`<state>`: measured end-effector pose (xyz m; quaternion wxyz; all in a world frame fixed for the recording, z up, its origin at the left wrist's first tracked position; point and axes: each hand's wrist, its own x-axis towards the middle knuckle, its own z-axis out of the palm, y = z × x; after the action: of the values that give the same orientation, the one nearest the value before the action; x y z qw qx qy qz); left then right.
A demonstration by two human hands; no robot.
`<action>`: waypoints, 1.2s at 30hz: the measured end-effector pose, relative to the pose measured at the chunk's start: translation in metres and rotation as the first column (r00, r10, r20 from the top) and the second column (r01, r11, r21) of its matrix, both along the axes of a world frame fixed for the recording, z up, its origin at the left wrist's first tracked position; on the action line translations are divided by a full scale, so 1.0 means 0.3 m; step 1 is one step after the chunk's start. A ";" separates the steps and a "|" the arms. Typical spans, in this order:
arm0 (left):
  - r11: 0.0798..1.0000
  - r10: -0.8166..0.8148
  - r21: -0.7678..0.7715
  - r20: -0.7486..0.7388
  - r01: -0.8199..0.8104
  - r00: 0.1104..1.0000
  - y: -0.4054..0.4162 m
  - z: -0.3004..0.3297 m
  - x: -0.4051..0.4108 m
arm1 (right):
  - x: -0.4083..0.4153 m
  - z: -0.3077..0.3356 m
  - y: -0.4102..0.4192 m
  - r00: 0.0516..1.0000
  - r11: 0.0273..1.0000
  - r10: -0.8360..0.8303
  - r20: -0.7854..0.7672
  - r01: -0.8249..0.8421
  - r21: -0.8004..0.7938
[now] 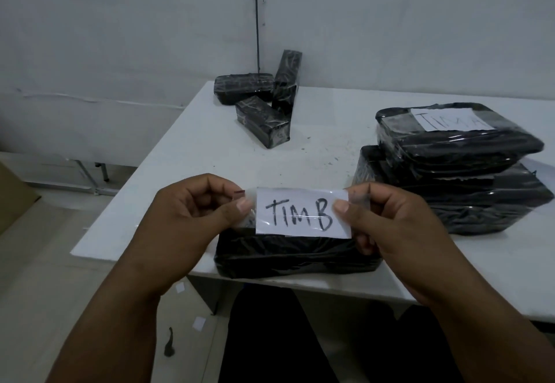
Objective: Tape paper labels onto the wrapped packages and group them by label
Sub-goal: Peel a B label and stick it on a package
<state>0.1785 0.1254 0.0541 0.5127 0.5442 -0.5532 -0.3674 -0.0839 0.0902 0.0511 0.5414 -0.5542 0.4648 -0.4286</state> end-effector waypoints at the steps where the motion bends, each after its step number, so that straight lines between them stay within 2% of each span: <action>1: 1.000 0.001 0.007 -0.034 0.000 0.999 0.001 0.000 -0.001 | -0.003 -0.001 0.001 1.000 1.000 -0.005 -0.003 0.005 0.002; 4: 0.999 0.017 0.032 -0.095 -0.014 0.995 0.001 0.001 -0.004 | -0.005 -0.001 0.006 0.999 0.999 -0.034 -0.028 0.033 -0.021; 6: 0.998 0.055 0.042 -0.080 -0.052 0.995 0.005 0.001 -0.007 | -0.008 -0.002 0.008 0.994 0.994 -0.093 -0.052 0.090 -0.067; 12: 0.975 0.178 0.114 0.113 -0.191 0.977 0.015 -0.008 -0.029 | -0.013 0.001 0.011 0.966 0.976 -0.199 -0.162 0.182 -0.118; 15: 0.948 0.258 0.111 0.277 -0.298 0.926 0.023 -0.015 -0.051 | -0.004 -0.011 0.014 0.883 0.937 -0.316 -0.347 0.234 -0.260; 17: 0.936 0.284 0.111 0.327 -0.335 0.901 0.022 -0.022 -0.058 | 0.005 -0.019 0.018 0.825 0.906 -0.383 -0.416 0.247 -0.344; 27: 0.925 0.263 0.153 0.409 -0.349 0.874 -0.019 -0.033 -0.074 | 0.026 -0.046 0.015 0.686 0.886 -0.431 -0.586 0.201 -0.418; 36: 0.936 0.225 0.145 0.454 -0.321 0.862 -0.031 -0.045 -0.065 | 0.033 -0.068 0.011 0.665 0.868 -0.448 -0.597 0.164 -0.468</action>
<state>0.1590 0.1161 0.0405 0.3625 0.7373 -0.5262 -0.2192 -0.0740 0.0934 0.0308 0.1312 -0.6775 0.6289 -0.3581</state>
